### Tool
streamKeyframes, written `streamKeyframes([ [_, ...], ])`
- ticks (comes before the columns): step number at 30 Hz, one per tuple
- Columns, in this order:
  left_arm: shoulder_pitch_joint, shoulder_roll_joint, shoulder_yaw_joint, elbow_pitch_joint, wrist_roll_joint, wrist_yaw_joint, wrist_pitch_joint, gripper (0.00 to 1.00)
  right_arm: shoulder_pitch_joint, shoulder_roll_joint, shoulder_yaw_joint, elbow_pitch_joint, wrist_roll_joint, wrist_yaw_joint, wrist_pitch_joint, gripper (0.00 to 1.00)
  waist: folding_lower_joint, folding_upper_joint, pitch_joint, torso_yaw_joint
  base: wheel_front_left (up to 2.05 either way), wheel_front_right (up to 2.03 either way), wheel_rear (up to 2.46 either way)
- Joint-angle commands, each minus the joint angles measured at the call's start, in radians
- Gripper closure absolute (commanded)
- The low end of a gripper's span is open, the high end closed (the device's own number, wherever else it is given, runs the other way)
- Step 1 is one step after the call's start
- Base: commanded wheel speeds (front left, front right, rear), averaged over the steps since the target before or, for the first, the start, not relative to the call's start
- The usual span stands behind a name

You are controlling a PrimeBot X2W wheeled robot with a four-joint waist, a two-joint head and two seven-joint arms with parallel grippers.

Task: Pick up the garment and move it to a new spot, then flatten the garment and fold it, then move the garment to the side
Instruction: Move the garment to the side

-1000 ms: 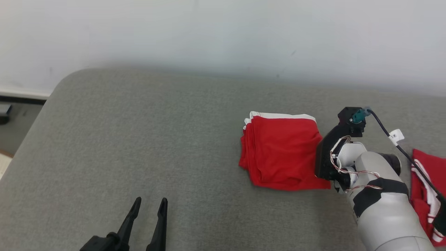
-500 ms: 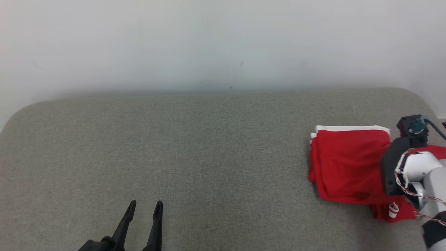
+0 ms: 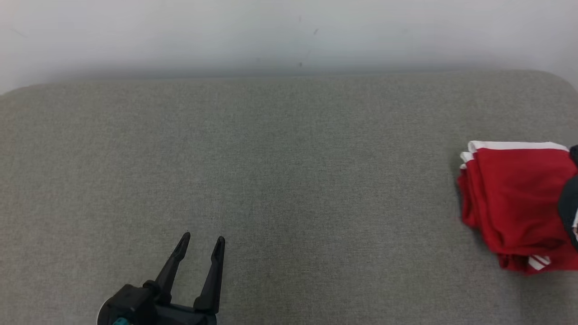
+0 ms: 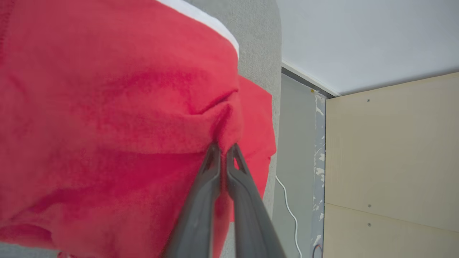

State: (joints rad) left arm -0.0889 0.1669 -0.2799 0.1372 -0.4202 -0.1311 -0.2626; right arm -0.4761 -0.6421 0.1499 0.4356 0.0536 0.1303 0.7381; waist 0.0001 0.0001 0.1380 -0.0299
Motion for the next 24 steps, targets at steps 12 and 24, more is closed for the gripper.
streamKeyframes([
  [12,-0.023,0.022,-0.025,0.011,-0.019,0.001,-0.002,0.0,0.039,-0.146,0.018,0.11,-0.018,0.0,-0.077,1.0,-0.0001,-0.0001,0.053,0.077,0.0,0.0,0.0],
  [24,-0.019,0.026,-0.038,0.02,-0.022,0.001,-0.002,0.0,0.169,-0.124,-0.138,0.102,-0.136,0.0,-0.226,0.0,-0.0001,-0.0001,0.049,0.072,0.0,0.0,0.0],
])
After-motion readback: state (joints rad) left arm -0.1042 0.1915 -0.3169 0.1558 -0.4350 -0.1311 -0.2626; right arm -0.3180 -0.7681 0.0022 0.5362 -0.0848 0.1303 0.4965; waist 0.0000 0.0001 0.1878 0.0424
